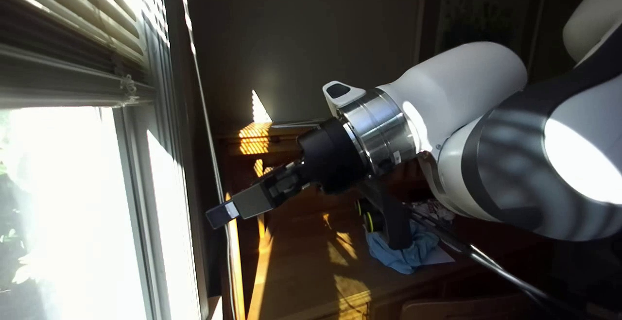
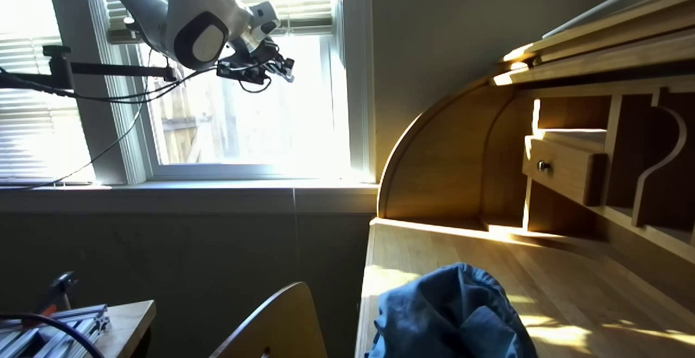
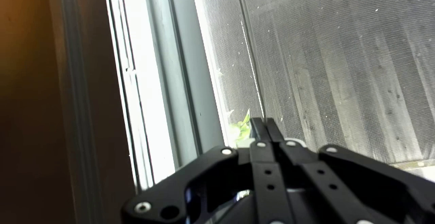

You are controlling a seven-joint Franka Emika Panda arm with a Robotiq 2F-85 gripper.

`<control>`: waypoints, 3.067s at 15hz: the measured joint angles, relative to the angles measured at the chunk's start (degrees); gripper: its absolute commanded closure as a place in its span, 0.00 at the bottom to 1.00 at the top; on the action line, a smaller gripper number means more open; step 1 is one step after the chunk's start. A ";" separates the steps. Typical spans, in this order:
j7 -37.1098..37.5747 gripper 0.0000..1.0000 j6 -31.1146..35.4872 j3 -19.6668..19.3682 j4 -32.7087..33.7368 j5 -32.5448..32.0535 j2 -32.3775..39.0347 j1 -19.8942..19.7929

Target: Pull the white cord on the right side of the window downwards

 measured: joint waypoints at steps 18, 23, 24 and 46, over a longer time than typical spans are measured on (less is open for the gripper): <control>11.98 0.99 16.38 10.11 -8.25 -2.86 5.79 -7.05; 18.02 0.99 21.67 7.52 -11.16 -8.61 6.85 -6.72; 20.33 0.99 22.94 5.67 -11.73 -10.88 6.94 -5.72; 33.86 0.17 30.62 -18.15 -20.20 -37.78 24.69 3.73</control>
